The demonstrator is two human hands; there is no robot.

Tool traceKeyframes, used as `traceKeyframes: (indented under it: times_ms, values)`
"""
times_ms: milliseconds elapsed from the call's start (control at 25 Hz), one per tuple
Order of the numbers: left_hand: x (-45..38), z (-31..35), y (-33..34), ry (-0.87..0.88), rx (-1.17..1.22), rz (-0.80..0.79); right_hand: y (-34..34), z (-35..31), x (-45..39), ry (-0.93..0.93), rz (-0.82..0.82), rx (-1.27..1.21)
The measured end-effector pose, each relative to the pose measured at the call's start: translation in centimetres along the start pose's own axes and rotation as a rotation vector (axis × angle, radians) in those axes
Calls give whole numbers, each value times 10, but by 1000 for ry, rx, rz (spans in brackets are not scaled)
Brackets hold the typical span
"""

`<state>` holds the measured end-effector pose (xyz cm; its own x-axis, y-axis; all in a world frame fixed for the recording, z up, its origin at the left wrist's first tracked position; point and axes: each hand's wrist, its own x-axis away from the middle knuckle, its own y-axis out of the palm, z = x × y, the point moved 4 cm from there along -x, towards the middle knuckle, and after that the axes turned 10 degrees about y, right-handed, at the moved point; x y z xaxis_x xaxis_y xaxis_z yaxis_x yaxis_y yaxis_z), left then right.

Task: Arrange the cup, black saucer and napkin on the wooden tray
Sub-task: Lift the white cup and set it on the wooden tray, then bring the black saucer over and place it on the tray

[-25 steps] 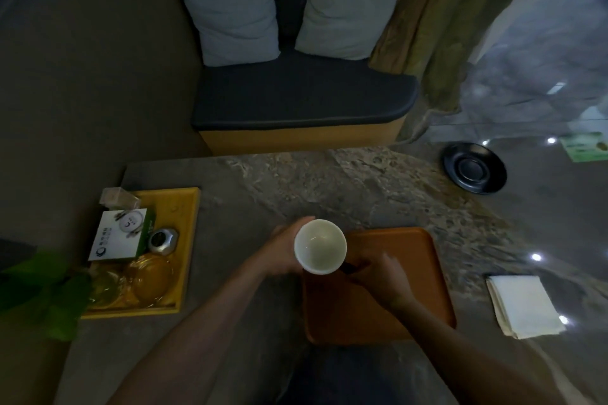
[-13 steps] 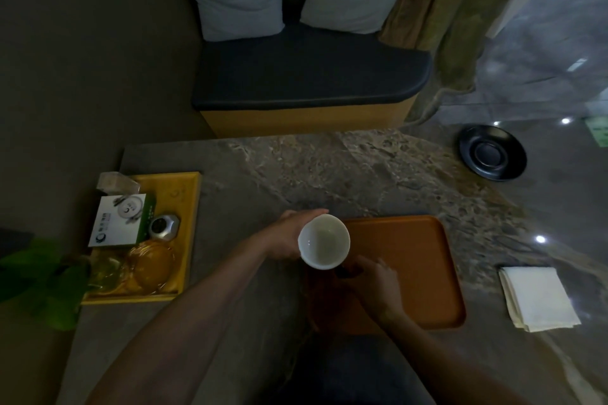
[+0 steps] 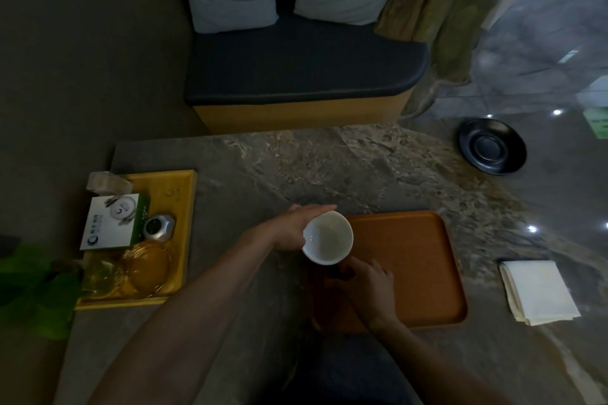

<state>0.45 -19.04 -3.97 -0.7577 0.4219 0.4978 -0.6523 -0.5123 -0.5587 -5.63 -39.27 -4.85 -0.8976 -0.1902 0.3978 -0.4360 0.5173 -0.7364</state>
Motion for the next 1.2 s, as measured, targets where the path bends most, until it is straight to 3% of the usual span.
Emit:
traceKeyframes:
  times_ms: [120,280,360,520,760,1040,1200]
  values:
    - [3,-2,4,-28,81,63,-1,-2,1,5,4,23]
    - [24,-6,21,-118,373,303,-3,-7,4,-12,-10,42]
    - [38,-9,35,-190,410,346,-5,-9,7,-13,-18,68]
    - [55,-9,58,-286,346,294,-11,-9,16,-12,-32,153]
    - [76,21,77,-282,201,191,-36,0,25,-108,-112,438]
    - [74,82,92,-231,-28,20,-107,46,38,-159,-146,534]
    - [54,133,95,-198,-157,2,-159,93,48,-143,-138,540]
